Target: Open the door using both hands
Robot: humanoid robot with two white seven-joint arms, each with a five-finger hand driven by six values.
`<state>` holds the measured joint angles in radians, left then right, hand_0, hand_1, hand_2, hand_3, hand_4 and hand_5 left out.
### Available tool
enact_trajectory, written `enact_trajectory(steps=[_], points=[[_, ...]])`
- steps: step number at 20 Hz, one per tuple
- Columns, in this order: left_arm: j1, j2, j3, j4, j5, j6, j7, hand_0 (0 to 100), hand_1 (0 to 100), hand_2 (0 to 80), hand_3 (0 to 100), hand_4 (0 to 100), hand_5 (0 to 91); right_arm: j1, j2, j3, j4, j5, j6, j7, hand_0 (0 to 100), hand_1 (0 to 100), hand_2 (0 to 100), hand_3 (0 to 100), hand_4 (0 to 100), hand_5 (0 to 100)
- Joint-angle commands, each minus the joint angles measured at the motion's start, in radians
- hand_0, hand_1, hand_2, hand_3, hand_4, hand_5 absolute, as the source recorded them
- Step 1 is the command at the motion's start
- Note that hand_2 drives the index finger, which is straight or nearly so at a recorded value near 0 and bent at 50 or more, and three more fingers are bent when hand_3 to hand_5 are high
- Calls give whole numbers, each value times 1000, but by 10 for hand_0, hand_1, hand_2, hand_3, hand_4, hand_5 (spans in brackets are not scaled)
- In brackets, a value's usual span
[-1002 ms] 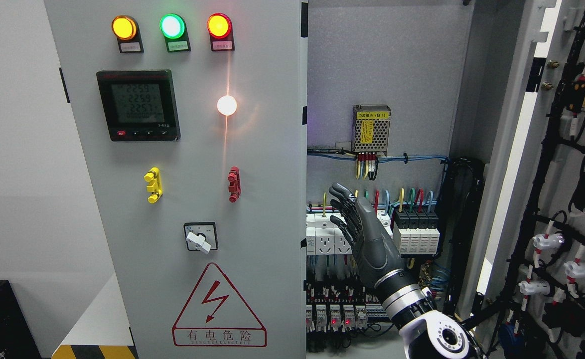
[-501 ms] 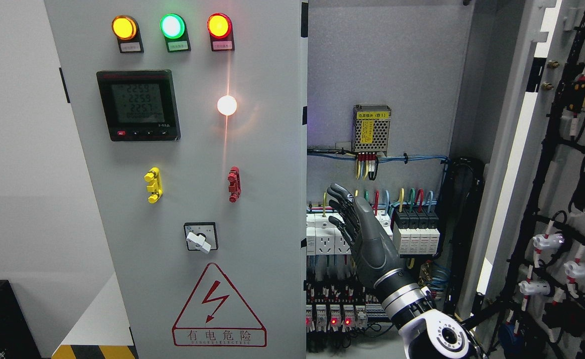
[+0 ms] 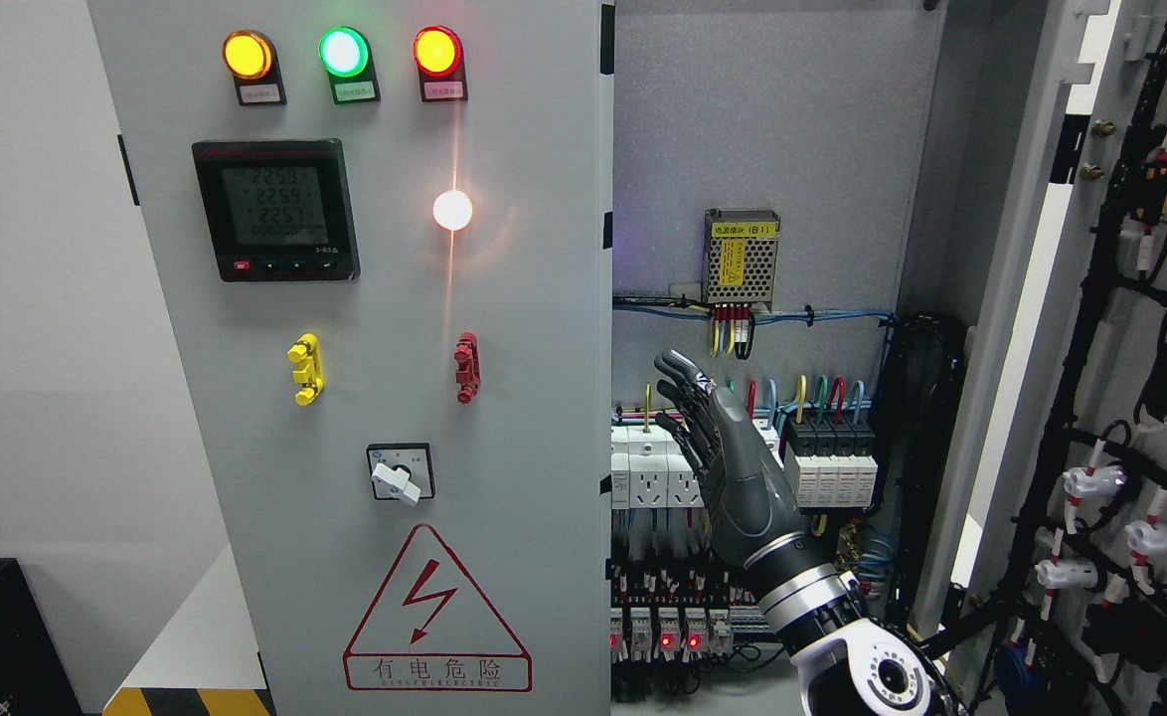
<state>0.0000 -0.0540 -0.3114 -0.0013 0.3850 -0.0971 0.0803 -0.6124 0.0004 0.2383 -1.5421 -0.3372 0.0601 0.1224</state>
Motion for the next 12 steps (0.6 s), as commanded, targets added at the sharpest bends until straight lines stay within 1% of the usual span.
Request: enact_trajectory(steps=[1, 8, 12], points=[[20, 16, 0, -26, 0, 0, 3, 0, 0, 0, 0, 0, 0, -15, 7, 16, 50, 3, -2, -3, 191, 0, 0, 0, 0, 0], [29, 14, 0, -23, 0, 0, 4, 0, 0, 0, 0, 0, 0, -38, 7, 33, 68, 1, 1, -1, 191, 0, 0, 0, 0, 0], [34, 14, 0, -22, 0, 0, 4, 0, 0, 0, 0, 0, 0, -46, 1, 32, 60, -11, 53, 0, 191, 0, 0, 0, 0, 0]])
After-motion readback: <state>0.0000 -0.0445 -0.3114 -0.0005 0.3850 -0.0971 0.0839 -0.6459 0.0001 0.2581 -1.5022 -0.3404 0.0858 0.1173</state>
